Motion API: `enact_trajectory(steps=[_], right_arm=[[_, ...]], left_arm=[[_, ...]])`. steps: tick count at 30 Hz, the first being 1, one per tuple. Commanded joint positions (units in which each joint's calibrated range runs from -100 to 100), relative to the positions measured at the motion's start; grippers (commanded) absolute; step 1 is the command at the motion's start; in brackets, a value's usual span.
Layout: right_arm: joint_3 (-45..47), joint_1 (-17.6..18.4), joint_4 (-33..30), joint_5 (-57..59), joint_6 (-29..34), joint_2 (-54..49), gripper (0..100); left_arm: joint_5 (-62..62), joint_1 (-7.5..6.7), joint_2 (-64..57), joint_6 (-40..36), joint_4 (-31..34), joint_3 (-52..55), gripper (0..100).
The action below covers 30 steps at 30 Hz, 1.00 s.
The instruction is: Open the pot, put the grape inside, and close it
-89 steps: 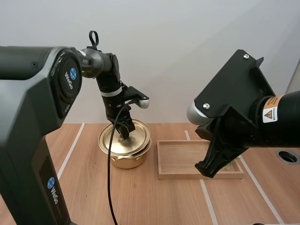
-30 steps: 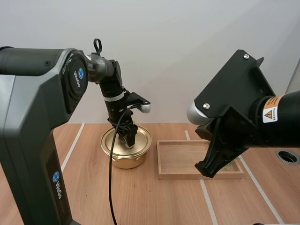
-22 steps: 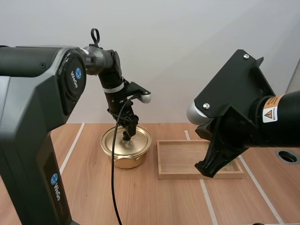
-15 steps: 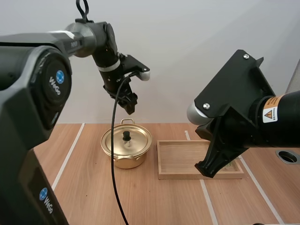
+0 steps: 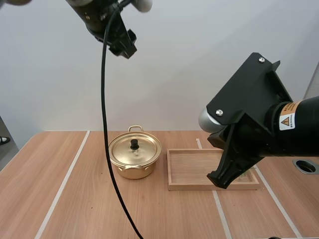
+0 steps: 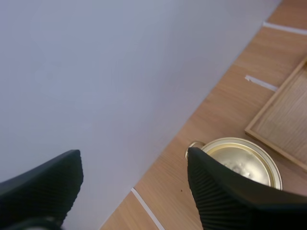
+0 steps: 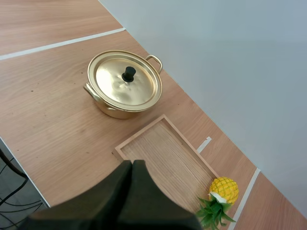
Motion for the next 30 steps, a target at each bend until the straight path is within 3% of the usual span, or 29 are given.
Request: enact_trajectory(steps=[1,12,14,16,17,25,30], right_arm=[[0.1,-0.2,0.3,0.0,-0.1,-0.6,0],[0.1,-0.2,0.2,0.0,2.8,-0.6,0],[0.1,-0.2,0.2,0.0,2.8,-0.6,0],[0.1,-0.2,0.2,0.0,2.9,-0.6,0],[0.1,-0.2,0.2,0.0,3.1,-0.6,0],[0.1,-0.2,-0.3,0.0,12.8,-0.6,0],[0.1,-3.3,-3.0,0.0,22.2,-0.8,0]], left_arm=[[0.0,-0.18,-3.5,-2.5,0.0,-2.7,100],[0.0,-0.18,-13.7,-10.8,0.0,-4.8,100],[0.0,-0.18,-15.6,-12.3,0.0,-4.8,62],[0.0,-0.18,-17.7,-12.3,0.0,-4.8,13],[0.0,-0.18,-18.8,-12.3,0.0,-4.8,0],[0.0,-0.18,-27.8,-17.4,0.0,-4.2,0],[0.0,-0.18,-35.5,-21.9,0.6,0.9,0]])
